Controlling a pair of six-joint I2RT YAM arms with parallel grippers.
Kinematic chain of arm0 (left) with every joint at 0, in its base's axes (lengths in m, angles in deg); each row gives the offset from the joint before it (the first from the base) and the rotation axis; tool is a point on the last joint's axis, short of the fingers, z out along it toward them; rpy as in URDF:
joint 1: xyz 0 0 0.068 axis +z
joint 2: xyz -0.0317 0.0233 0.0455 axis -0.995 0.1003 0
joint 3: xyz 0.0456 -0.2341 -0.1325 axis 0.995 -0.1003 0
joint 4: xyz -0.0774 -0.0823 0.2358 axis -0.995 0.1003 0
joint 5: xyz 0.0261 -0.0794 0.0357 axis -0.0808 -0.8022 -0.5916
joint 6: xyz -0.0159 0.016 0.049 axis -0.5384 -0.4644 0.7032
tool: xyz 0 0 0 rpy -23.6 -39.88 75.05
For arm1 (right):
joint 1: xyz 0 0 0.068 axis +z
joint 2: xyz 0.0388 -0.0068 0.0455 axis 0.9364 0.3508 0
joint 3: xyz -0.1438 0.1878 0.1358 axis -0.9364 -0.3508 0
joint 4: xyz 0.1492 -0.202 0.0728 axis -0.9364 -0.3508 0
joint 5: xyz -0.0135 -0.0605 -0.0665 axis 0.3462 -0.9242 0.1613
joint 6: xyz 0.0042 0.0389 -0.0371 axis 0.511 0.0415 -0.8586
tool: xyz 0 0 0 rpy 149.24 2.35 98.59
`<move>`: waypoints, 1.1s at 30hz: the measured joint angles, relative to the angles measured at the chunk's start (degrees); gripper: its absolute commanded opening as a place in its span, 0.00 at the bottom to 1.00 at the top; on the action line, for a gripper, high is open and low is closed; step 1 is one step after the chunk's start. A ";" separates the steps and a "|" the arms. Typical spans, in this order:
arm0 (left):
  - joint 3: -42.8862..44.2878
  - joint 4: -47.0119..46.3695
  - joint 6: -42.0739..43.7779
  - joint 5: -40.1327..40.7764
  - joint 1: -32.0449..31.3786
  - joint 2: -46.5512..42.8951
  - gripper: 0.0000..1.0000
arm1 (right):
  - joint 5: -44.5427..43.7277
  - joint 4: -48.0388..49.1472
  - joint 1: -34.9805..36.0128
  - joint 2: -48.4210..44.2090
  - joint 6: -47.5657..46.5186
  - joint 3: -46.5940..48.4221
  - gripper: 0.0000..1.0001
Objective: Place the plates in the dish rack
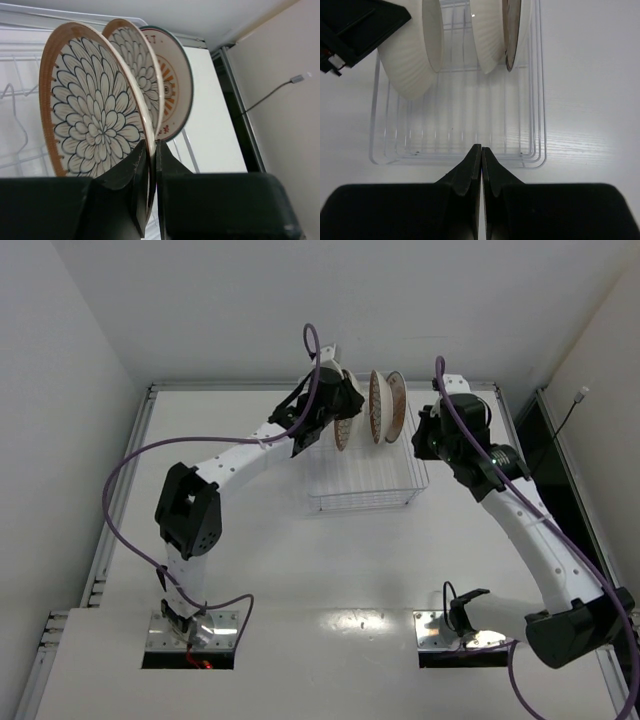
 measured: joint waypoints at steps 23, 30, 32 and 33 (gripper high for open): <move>1.40 -4.63 -0.68 1.18 -0.17 1.60 0.00 | 4.26 -0.90 0.00 -3.69 -0.37 -6.62 0.00; 1.44 -5.44 -1.36 0.11 -0.15 2.03 0.00 | 4.20 -1.29 0.00 -3.69 -1.25 -6.62 0.00; 1.42 -5.46 -1.55 0.13 -0.09 2.14 0.00 | 4.09 -1.36 0.00 -3.69 -1.46 -6.62 0.00; 1.36 -5.49 -1.66 0.13 -0.09 2.19 0.00 | 3.98 -1.40 0.00 -3.69 -1.55 -6.62 0.00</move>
